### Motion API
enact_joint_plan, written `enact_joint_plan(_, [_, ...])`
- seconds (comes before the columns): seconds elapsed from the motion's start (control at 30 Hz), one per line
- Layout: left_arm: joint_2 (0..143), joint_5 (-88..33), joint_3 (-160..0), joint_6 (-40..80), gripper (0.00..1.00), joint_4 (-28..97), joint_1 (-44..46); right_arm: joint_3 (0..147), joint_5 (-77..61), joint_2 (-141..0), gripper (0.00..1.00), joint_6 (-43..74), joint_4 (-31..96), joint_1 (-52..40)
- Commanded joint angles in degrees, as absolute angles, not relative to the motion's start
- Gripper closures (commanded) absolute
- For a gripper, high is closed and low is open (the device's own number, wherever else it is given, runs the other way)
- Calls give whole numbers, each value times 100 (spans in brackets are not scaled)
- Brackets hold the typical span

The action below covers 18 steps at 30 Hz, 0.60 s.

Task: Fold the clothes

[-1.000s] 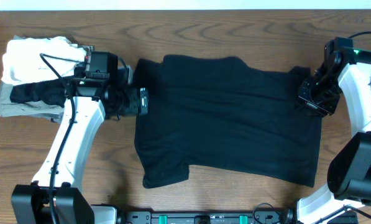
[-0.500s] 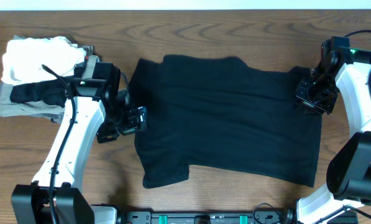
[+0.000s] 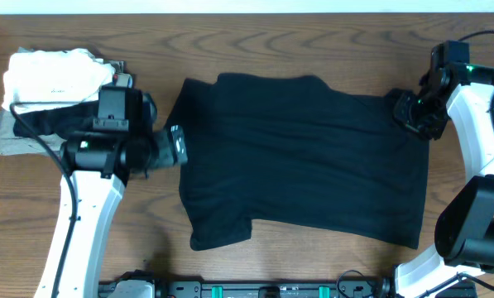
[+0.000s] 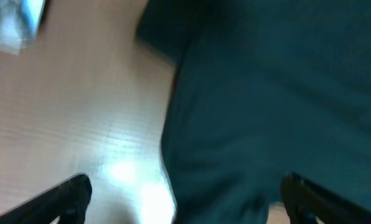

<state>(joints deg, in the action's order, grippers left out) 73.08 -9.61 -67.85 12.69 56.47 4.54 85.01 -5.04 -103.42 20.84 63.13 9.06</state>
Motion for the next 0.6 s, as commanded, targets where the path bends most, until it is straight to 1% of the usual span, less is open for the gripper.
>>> enact_joint_plan(0.0, [7642,-1531,-6772,709,13,4919,445,8523,-473,-10335,65,2117,5948,862])
enact_joint_plan(0.03, [7800,-1728,-6772,711,20,4550,445,8523,-473,-10335,65,2117,5754,867])
enact_joint_plan(0.07, [7964,-1881,-6772,711,23,4217,445,8523,-473,-10335,65,2115,5590,867])
enact_joint_plan(0.17, [8593,-2359,-6775,775,25,3199,445,8523,-475,-10335,65,2071,5166,867])
enact_joint_plan(0.2, [8814,-2477,-6777,777,28,2891,445,8523,-473,-10335,65,2071,5087,867])
enact_joint_plan(0.27, [9306,-2633,-6845,773,44,2346,447,8523,-475,-10342,66,2069,4984,867])
enact_joint_plan(0.3, [9570,-2696,-6919,775,58,2099,447,8523,-473,-10342,67,2069,4960,864])
enact_joint_plan(0.33, [9795,-2764,-6995,773,69,1890,458,8523,-473,-10342,68,2064,4947,864])
enact_joint_plan(0.37, [10047,-2810,-7085,775,78,1640,480,8523,-473,-10344,69,2051,4941,864])
enact_joint_plan(0.4, [10250,-2808,-7164,777,94,1428,515,8523,-471,-10346,70,2051,4930,862])
enact_joint_plan(0.47, [10667,-2805,-7321,792,94,906,602,8523,-471,-10366,71,2051,4908,860])
enact_joint_plan(0.57, [11126,-2788,-7467,980,94,141,727,8521,-471,-10422,71,2047,4908,860])
